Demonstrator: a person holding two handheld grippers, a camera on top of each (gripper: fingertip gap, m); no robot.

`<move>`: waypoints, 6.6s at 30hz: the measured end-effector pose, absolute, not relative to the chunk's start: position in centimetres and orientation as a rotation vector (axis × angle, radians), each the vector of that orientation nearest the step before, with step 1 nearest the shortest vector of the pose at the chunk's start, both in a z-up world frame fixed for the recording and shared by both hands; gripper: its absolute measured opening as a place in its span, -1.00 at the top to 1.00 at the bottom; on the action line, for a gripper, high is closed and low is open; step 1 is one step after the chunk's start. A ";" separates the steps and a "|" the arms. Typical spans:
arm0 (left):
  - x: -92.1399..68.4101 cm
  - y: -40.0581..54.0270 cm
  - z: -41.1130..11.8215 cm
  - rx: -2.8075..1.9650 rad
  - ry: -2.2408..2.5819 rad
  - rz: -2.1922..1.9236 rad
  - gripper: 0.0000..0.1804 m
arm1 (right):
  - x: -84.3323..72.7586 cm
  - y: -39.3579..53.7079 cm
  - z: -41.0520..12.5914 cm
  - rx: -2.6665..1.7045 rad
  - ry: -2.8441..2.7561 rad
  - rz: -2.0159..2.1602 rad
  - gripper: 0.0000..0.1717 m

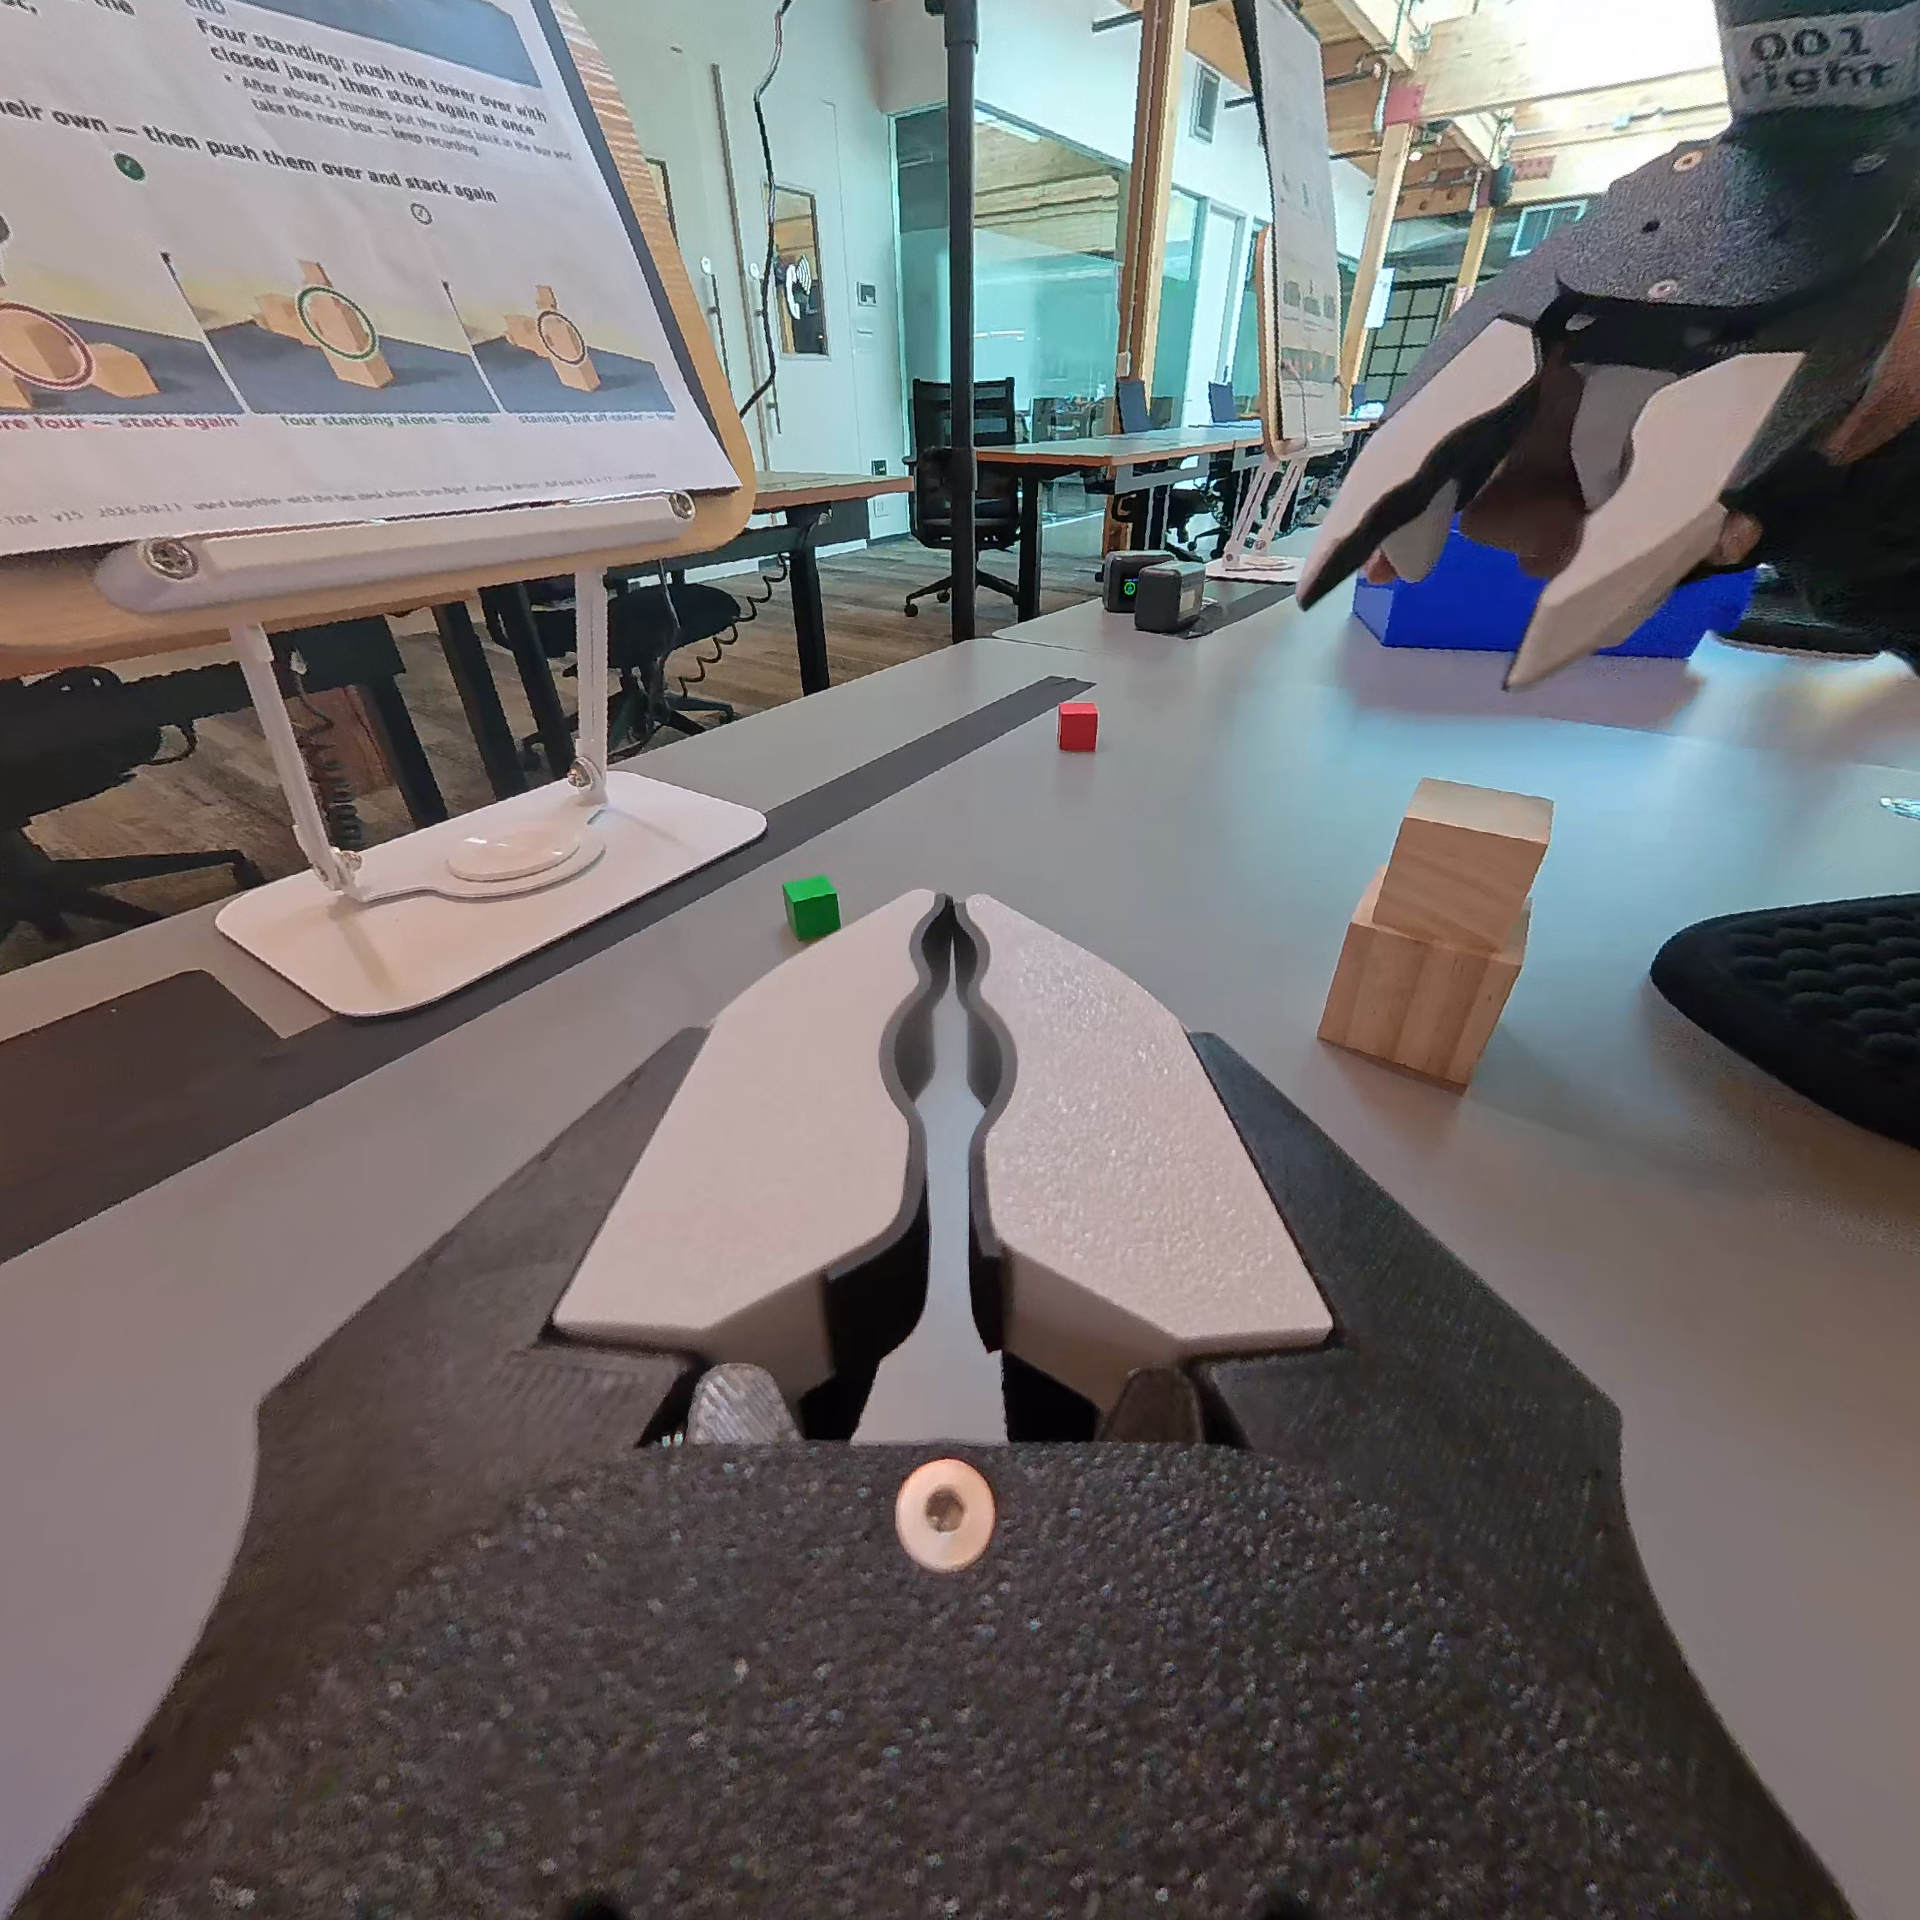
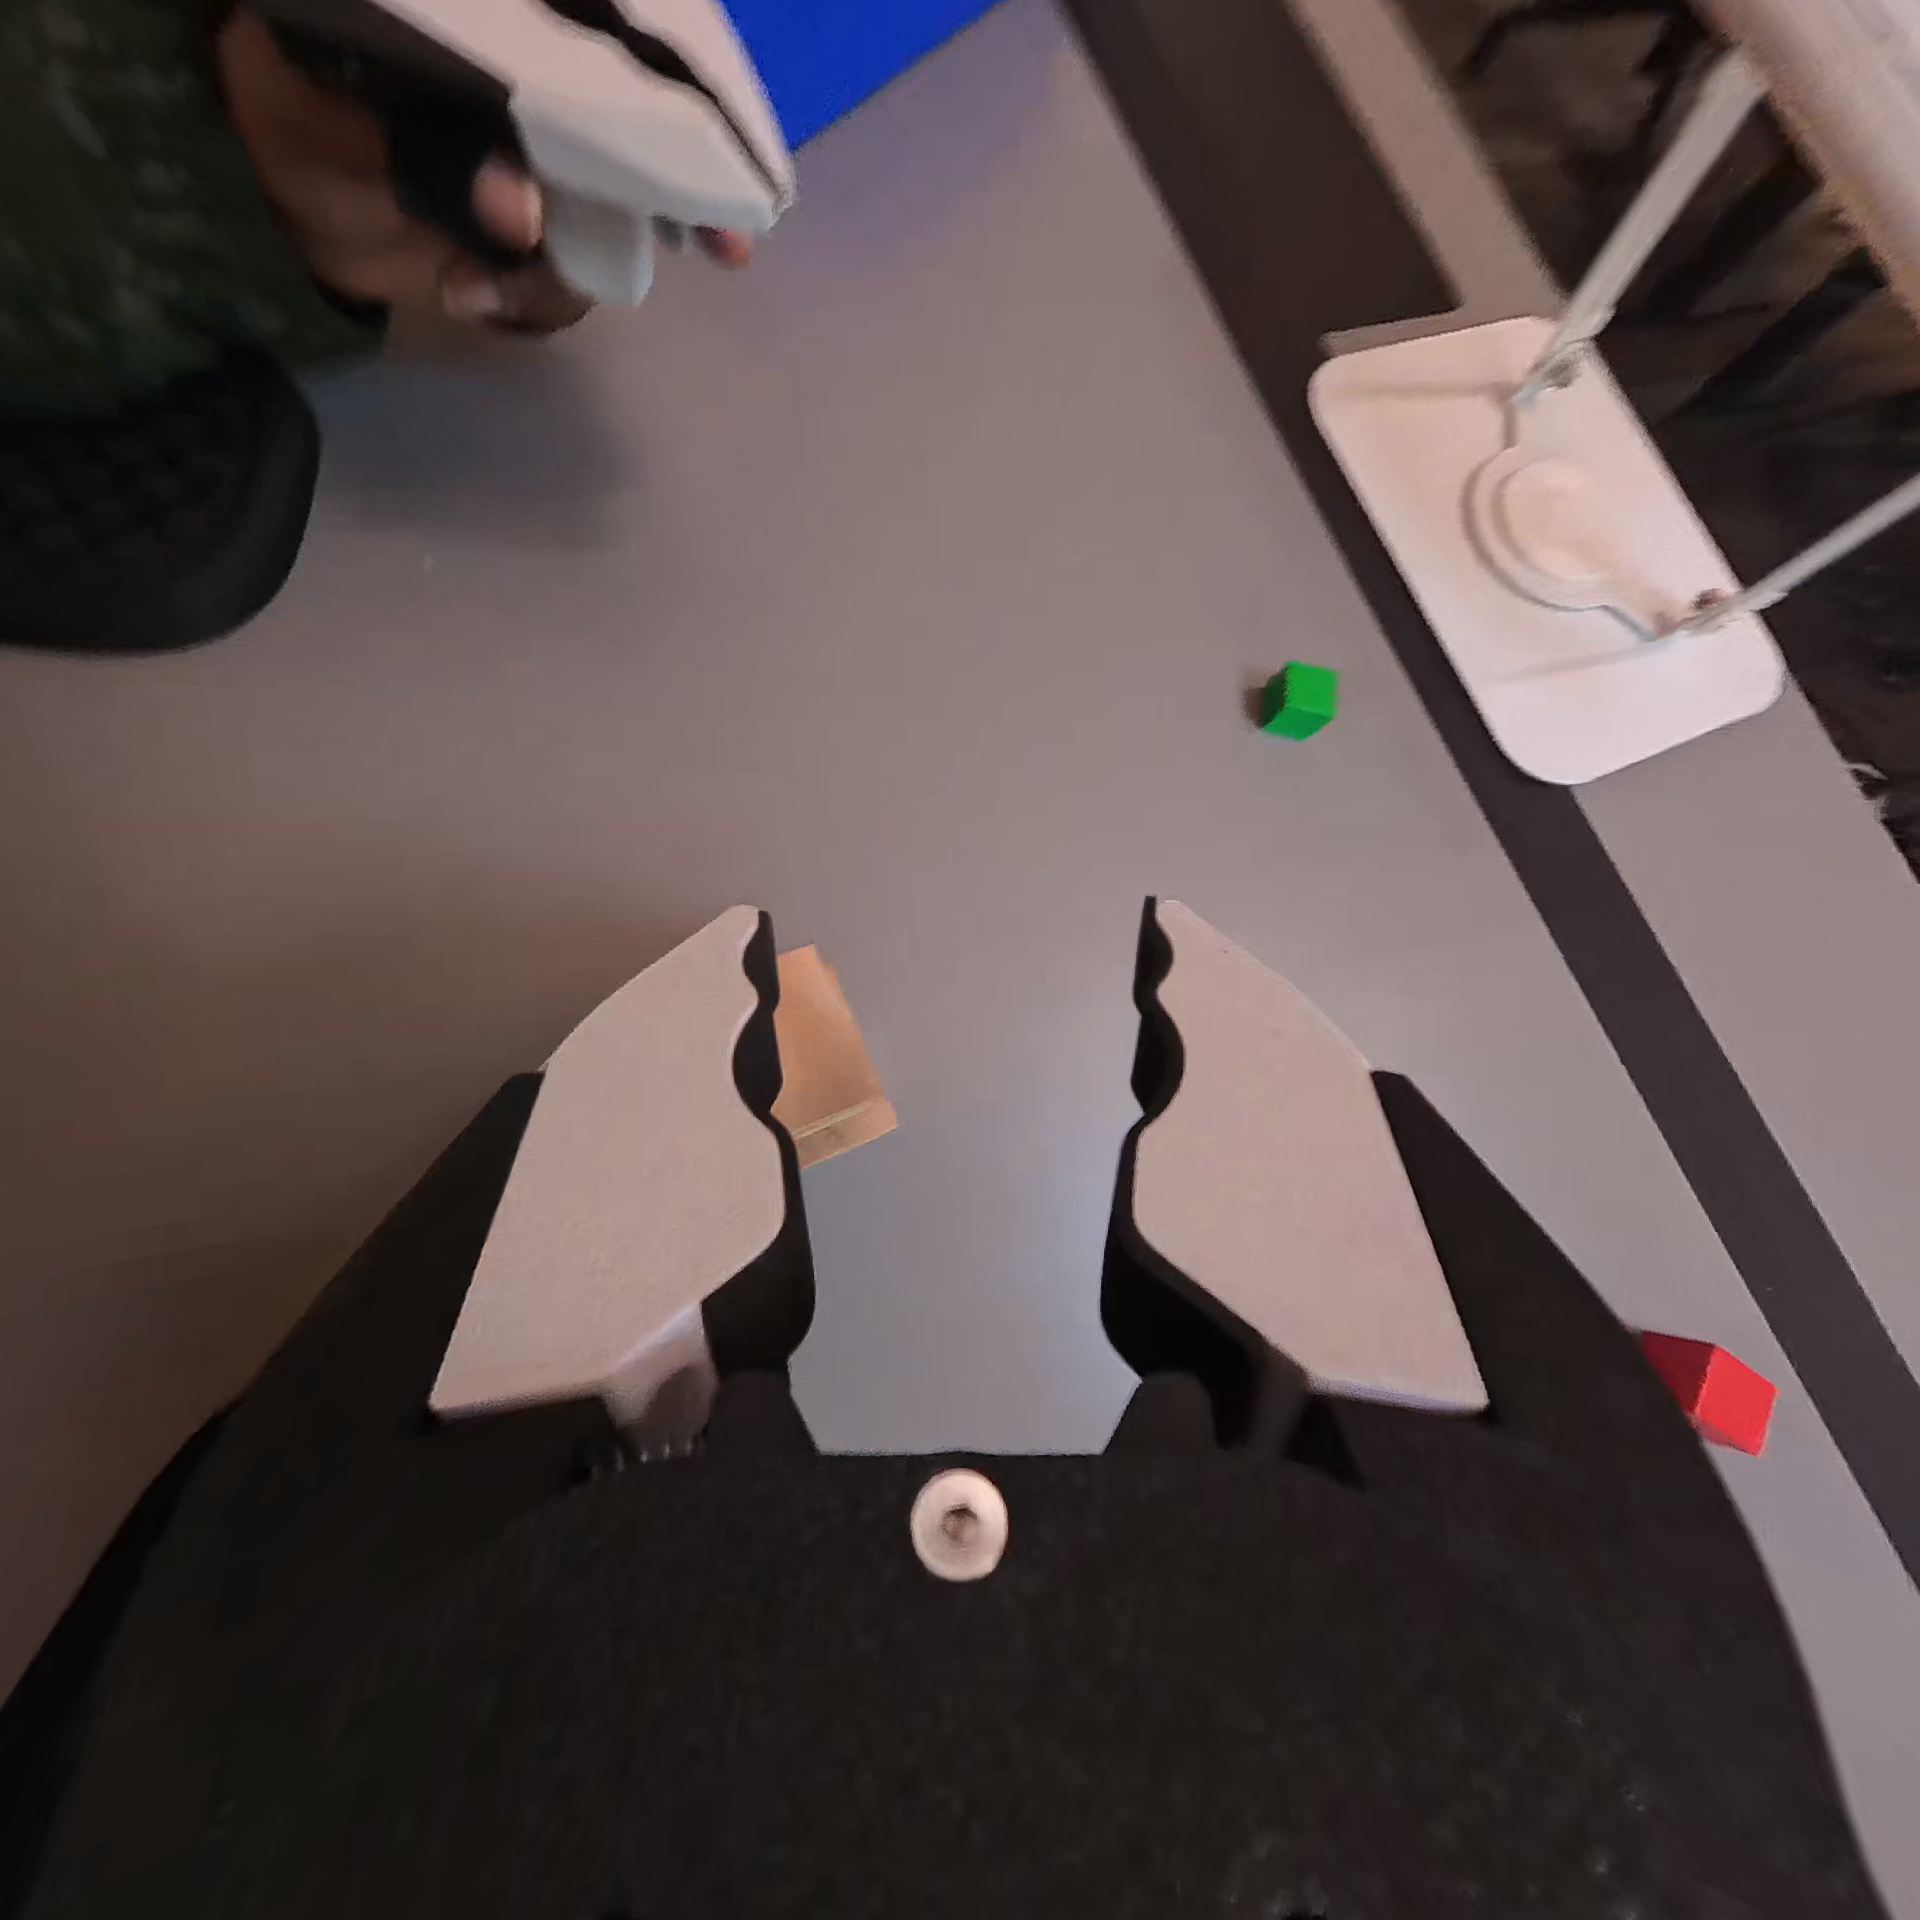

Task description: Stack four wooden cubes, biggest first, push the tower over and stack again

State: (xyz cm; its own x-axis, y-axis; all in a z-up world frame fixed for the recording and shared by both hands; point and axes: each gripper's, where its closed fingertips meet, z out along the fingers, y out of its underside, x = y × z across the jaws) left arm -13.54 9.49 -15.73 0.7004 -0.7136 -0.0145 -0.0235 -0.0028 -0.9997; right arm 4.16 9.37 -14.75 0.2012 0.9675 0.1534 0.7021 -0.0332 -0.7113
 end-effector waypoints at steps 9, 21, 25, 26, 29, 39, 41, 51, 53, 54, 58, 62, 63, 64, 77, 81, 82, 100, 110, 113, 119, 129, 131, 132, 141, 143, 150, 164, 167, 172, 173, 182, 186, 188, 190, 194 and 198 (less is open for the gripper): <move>-13.3 9.6 -16.4 -1.514 0.648 -0.586 1.00 | 13.8 18.5 -18.4 -1.905 -1.060 0.321 0.33; -12.6 9.4 -17.3 -1.513 0.696 -0.606 1.00 | 23.6 30.0 -23.8 -2.150 -0.770 0.207 0.37; -12.5 9.5 -17.8 -1.531 0.703 -0.607 1.00 | 22.7 32.5 -25.3 -2.272 -0.798 0.198 0.28; -12.4 9.6 -18.0 -1.535 0.705 -0.610 1.00 | 22.5 32.9 -25.8 -2.315 -0.800 0.194 0.27; -12.3 9.6 -18.3 -1.546 0.713 -0.617 1.00 | 22.3 33.8 -26.9 -2.403 -0.828 0.164 0.46; -11.8 9.3 -17.9 -1.530 0.734 -0.631 1.00 | 14.2 24.5 -18.8 -2.035 -1.367 0.436 0.68; -11.6 9.2 -17.8 -1.528 0.744 -0.631 1.00 | 11.7 19.3 -17.1 -1.932 -1.558 0.509 0.68; -11.0 8.5 -17.5 -1.512 0.787 -0.593 1.00 | 6.3 6.5 -17.2 -1.724 -2.027 0.489 0.68; -11.1 8.5 -17.5 -1.514 0.789 -0.582 1.00 | 6.0 6.0 -17.5 -1.724 -2.034 0.480 0.68; -11.1 8.5 -17.5 -1.515 0.791 -0.581 1.00 | 5.9 5.8 -17.7 -1.724 -2.038 0.477 0.68; -11.0 8.5 -17.5 -1.514 0.798 -0.578 1.00 | 5.7 5.5 -18.1 -1.727 -2.059 0.461 0.68; -10.9 8.5 -17.6 -1.519 0.802 -0.577 1.00 | 5.7 5.4 -18.3 -1.733 -2.076 0.464 0.68; -10.9 8.5 -17.7 -1.523 0.803 -0.574 1.00 | 5.7 5.4 -18.3 -1.730 -2.081 0.466 0.68; -11.0 8.6 -17.8 -1.530 0.803 -0.569 1.00 | 5.7 5.4 -18.3 -1.723 -2.086 0.470 0.68; -11.0 8.7 -18.4 -1.555 0.815 -0.561 1.00 | 5.8 5.4 -18.7 -1.695 -2.166 0.462 0.58; -11.0 8.7 -18.4 -1.555 0.814 -0.564 1.00 | 5.5 5.9 -15.9 -1.670 -2.028 0.571 0.53; -11.0 8.7 -18.4 -1.556 0.814 -0.565 1.00 | 5.5 6.4 -14.9 -1.666 -1.962 0.605 0.53; -11.1 9.0 -19.2 -1.562 0.812 -0.553 1.00 | -2.8 27.0 -26.4 -1.980 -1.390 0.461 0.40; -11.4 9.3 -19.0 -1.563 0.799 -0.555 1.00 | -6.0 25.9 -26.0 -1.858 -1.612 0.564 0.74; -11.1 9.1 -18.7 -1.551 0.804 -0.565 1.00 | -5.0 22.0 -22.1 -1.736 -1.657 0.751 0.74; -10.5 8.6 -18.4 -1.532 0.827 -0.582 1.00 | 0.5 13.0 -13.9 -1.579 -1.804 0.874 0.74; -10.2 8.6 -18.8 -1.553 0.809 -0.586 1.00 | 5.9 4.2 -13.8 -1.575 -1.995 0.799 0.74; -10.3 8.6 -18.9 -1.560 0.807 -0.577 1.00 | 6.0 4.2 -14.6 -1.585 -1.994 0.777 0.74; -10.2 8.5 -19.0 -1.561 0.807 -0.576 1.00 | 5.9 4.3 -14.8 -1.587 -1.988 0.777 0.74; -10.1 8.7 -19.5 -1.576 0.822 -0.570 1.00 | 4.9 5.1 -16.1 -1.615 -1.990 0.781 0.74; -10.1 8.7 -19.5 -1.576 0.824 -0.573 1.00 | 4.8 5.1 -16.1 -1.614 -1.985 0.785 0.74; -10.1 8.6 -19.3 -1.572 0.828 -0.580 1.00 | 4.8 5.1 -16.2 -1.595 -2.011 0.758 0.74; -10.1 8.5 -19.3 -1.570 0.826 -0.584 1.00 | 4.3 5.6 -12.7 -1.501 -1.785 0.854 0.56; -10.3 8.5 -18.8 -1.560 0.804 -0.601 1.00 | 4.6 6.2 -10.8 -1.441 -1.567 0.895 0.56; -11.0 8.3 -16.4 -1.499 0.710 -0.689 1.00 | 7.3 7.2 -11.0 -1.440 -1.233 0.854 0.63; -11.1 8.3 -16.2 -1.494 0.698 -0.698 1.00 | 8.0 7.6 -11.1 -1.447 -1.156 0.845 0.68; -9.2 7.1 -16.4 -1.494 0.757 -0.748 1.00 | 18.4 15.7 -15.0 -1.549 -0.308 0.655 1.00; -7.8 6.6 -17.1 -1.497 0.830 -0.729 1.00 | 19.9 15.6 -14.9 -1.507 -0.331 0.564 1.00; -7.6 6.5 -17.5 -1.506 0.845 -0.715 1.00 | 19.8 15.3 -14.5 -1.496 -0.339 0.567 1.00; -7.7 6.7 -17.5 -1.509 0.838 -0.709 1.00 | 19.4 15.1 -14.5 -1.494 -0.370 0.562 1.00; -8.1 6.9 -17.4 -1.510 0.816 -0.717 1.00 | 17.7 14.6 -15.1 -1.514 -0.495 0.537 1.00; -7.8 6.8 -17.3 -1.502 0.828 -0.721 1.00 | 16.3 13.9 -15.3 -1.515 -0.605 0.501 1.00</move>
